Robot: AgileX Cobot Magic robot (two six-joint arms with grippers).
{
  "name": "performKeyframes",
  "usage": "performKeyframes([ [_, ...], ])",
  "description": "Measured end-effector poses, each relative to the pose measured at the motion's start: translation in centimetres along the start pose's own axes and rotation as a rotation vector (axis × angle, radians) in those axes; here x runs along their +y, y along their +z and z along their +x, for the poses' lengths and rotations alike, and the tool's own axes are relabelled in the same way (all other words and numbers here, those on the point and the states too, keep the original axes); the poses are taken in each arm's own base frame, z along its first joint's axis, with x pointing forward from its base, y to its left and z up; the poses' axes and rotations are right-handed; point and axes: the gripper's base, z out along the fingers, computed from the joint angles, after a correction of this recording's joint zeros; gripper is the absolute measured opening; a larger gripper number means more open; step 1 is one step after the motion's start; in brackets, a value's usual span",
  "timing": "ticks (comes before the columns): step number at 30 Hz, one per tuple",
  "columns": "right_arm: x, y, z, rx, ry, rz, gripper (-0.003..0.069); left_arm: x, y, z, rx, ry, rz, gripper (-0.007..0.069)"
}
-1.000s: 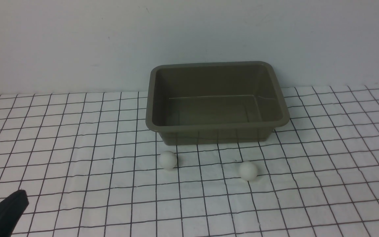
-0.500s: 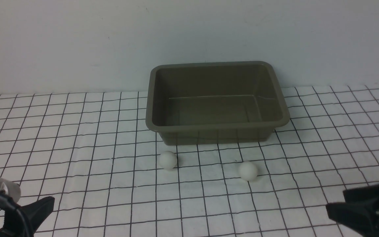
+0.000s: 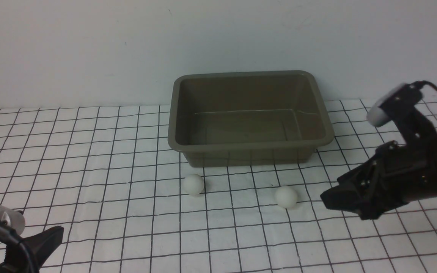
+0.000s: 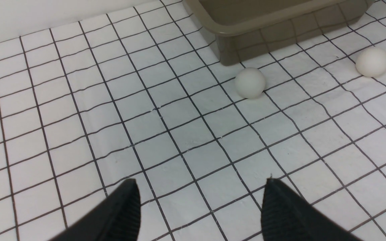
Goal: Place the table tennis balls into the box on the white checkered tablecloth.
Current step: 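Reach for and grasp a ping pong ball on the table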
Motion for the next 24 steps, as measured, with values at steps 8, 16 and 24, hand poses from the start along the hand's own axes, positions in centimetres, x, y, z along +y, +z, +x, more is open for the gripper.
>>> performKeyframes([
  [8, -2.2, 4.1, -0.6, 0.06, 0.042, 0.023, 0.0382, 0.0, 0.0, 0.0, 0.0, 0.0, 0.0, 0.0436],
  [16, -3.9, 8.0, -1.4, 0.107, 0.058, 0.011, 0.043, 0.0, 0.0, 0.0, 0.0, 0.001, 0.0, 0.0436],
  [24, -4.4, 10.3, -2.0, 0.126, 0.05, 0.0, 0.043, 0.0, 0.0, 0.0, 0.0, 0.001, 0.0, 0.0436],
])
